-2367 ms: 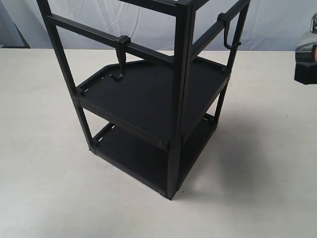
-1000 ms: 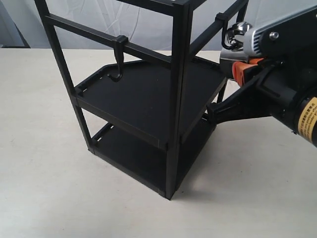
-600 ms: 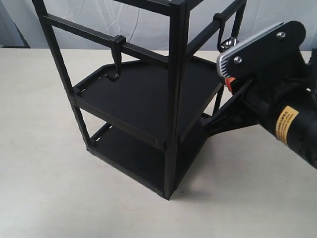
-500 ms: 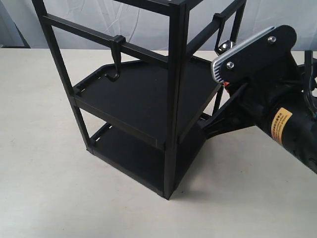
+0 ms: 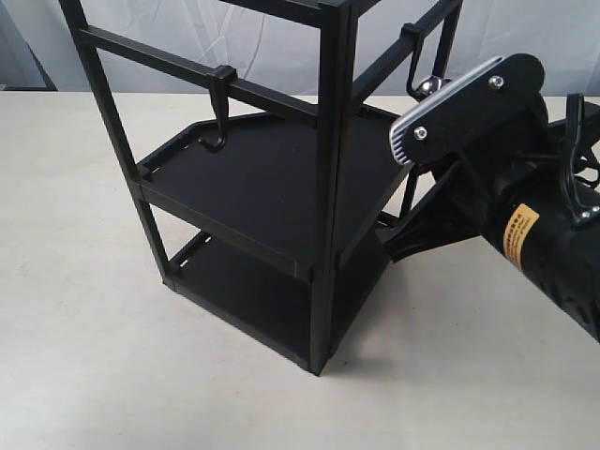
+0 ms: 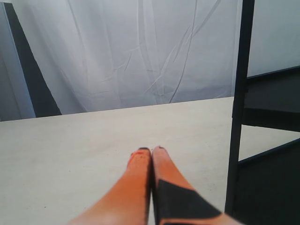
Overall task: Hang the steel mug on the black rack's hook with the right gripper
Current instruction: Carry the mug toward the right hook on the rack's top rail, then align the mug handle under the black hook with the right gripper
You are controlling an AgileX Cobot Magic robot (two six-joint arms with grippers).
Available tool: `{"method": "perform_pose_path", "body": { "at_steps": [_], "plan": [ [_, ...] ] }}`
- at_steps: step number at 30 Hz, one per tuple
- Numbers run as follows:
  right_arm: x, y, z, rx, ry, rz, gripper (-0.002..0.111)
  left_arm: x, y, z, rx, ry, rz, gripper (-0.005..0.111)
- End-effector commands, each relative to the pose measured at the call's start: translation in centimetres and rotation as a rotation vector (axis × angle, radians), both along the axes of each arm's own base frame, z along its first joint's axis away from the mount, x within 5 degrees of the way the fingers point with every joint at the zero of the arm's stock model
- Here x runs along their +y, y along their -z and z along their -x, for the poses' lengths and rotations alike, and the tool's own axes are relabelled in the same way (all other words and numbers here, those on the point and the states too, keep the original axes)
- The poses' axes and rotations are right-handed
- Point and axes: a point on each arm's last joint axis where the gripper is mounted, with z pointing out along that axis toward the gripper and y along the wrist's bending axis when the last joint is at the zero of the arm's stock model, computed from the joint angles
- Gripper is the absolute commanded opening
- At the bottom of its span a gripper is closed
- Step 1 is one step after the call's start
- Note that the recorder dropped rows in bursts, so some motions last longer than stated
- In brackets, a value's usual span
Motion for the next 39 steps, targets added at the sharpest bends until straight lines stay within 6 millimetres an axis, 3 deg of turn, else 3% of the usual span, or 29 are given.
{"method": "perform_pose_path", "body": {
  "at_steps": [1, 39],
  "plan": [
    [-0.21, 0.43, 0.03, 0.040, 0.042, -0.009, -0.001, -0.02, -0.06, 0.04, -0.009, 0.005, 0.003, 0.002],
    [0.24, 0.84, 0.30, 0.100, 0.008, -0.054, -0.001, -0.02, -0.06, 0.04, -0.009, 0.005, 0.003, 0.002]
  ]
}}
